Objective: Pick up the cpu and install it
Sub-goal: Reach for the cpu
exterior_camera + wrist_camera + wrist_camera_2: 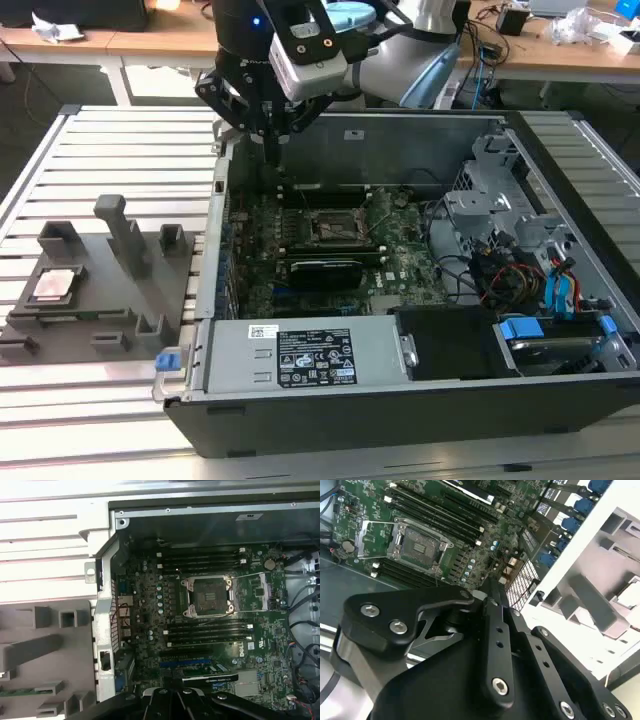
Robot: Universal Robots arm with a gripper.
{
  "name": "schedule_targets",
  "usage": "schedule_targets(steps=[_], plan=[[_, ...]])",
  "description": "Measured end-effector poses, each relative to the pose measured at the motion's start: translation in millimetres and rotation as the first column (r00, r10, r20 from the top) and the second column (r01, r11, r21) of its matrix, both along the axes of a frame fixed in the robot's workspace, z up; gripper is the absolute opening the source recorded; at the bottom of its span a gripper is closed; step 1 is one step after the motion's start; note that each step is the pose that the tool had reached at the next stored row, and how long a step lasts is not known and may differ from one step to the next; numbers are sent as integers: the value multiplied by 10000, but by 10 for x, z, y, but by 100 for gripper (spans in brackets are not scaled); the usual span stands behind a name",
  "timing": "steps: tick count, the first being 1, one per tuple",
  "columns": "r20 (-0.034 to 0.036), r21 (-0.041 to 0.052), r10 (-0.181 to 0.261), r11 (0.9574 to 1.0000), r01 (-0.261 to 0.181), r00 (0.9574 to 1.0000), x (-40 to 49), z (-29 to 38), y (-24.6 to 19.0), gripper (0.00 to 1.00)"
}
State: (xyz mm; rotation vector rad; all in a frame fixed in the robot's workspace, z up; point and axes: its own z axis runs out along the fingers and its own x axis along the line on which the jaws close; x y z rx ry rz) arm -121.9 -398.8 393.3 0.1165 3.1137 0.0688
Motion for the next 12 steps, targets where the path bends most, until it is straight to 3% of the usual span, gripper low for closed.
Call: schedule_targets(steps=[7,12], plan=[[1,-1,0,10000,0,10000,-175,0,0,11],[1,0,-1,10000,1,10000,-234,0,0,11]])
